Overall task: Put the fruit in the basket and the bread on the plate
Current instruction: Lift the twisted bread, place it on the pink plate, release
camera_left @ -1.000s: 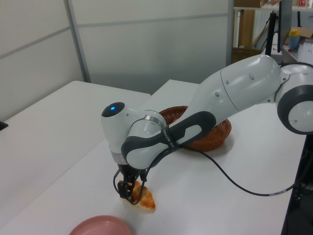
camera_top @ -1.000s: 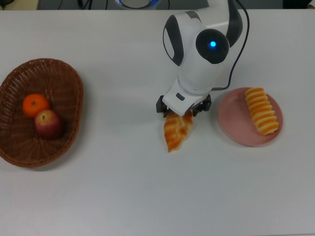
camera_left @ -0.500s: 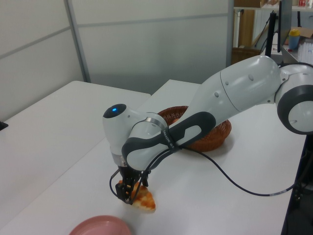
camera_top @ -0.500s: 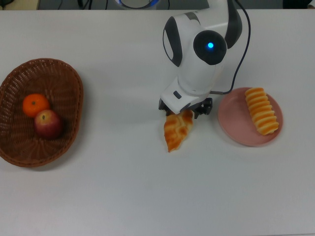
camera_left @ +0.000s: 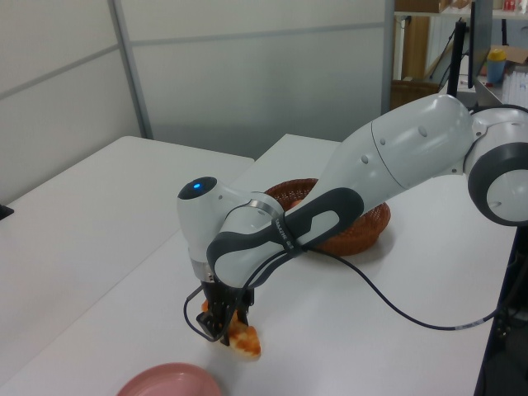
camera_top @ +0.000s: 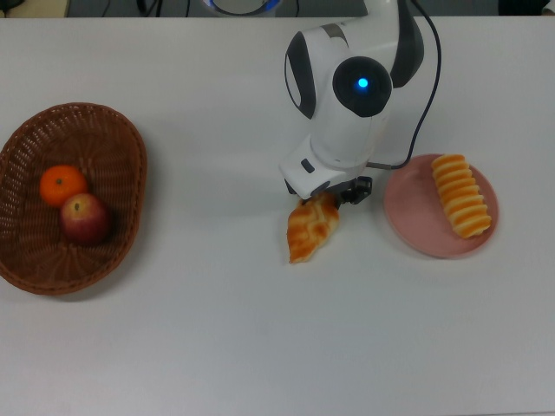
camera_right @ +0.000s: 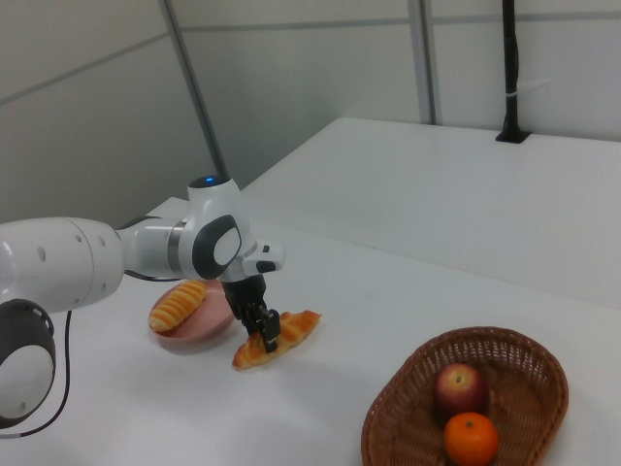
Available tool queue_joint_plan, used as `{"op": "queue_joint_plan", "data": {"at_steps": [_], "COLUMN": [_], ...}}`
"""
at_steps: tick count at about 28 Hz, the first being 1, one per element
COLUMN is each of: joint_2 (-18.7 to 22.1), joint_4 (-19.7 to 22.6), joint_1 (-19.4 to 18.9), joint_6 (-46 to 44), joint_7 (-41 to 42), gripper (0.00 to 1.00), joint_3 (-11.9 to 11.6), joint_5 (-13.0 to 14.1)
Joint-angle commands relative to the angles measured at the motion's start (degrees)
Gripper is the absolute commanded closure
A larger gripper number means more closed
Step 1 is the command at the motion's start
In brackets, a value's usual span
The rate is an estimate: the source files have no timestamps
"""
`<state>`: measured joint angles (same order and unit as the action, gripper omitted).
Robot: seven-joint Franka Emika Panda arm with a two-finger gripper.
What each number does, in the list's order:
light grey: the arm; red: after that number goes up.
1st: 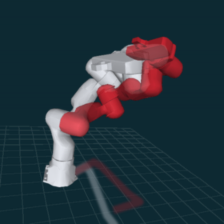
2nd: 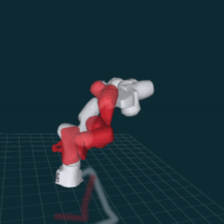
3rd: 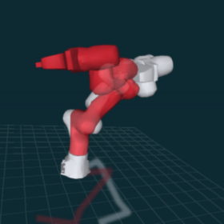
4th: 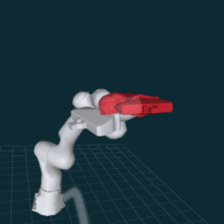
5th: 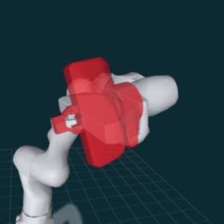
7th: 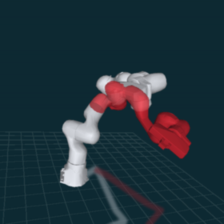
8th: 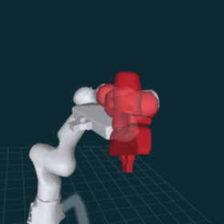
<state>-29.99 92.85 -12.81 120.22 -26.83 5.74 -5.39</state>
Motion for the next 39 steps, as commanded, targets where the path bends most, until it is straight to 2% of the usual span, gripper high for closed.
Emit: {"op": "queue_joint_plan", "data": {"at_steps": [1, 5, 9, 12, 14, 23, 25, 33, 36, 38, 39], "joint_2": [2.4, 4.9, 5.4, 5.4, 5.4, 5.2, 4.7, 3.4, 2.6, 2.3, 1.9], "joint_4": [1.6, 1.5, -0.3, -0.5, -1.3, -1.5, -1.6, -1.6, -1.6, -1.6, -1.6], "joint_1": [0.6, 0.9, 0.1, -0.9, -2.4, -6.2, -8.5, -12.8, -13.5, -13.5, -13.5], "joint_6": [1.4, 1.1, 0.9, 0.9, 0.9, 1.5, 1.6, 1.8, 2.6, 3.0, 3.0], "joint_7": [-1.0, -0.5, 0.4, 4.0, 8.8, 21.3, 21.7, 21.7, 21.7, 21.9, 22.0], "gripper": [0.81, 0.81, 0.81, 0.81, 0.81, 0.81, 0.81, 0.77, 0.56, 0.35, 0.15], "joint_3": [-0.6, -0.5, -0.3, -0.3, -0.3, -0.2, -0.3, -0.3, -0.3, -0.4, -0.4], "joint_5": [1.6, 1.7, 1.3, 0.8, 0.7, 0.7, 0.5, -1.4, -1.8, -2.4, -3.1]}}
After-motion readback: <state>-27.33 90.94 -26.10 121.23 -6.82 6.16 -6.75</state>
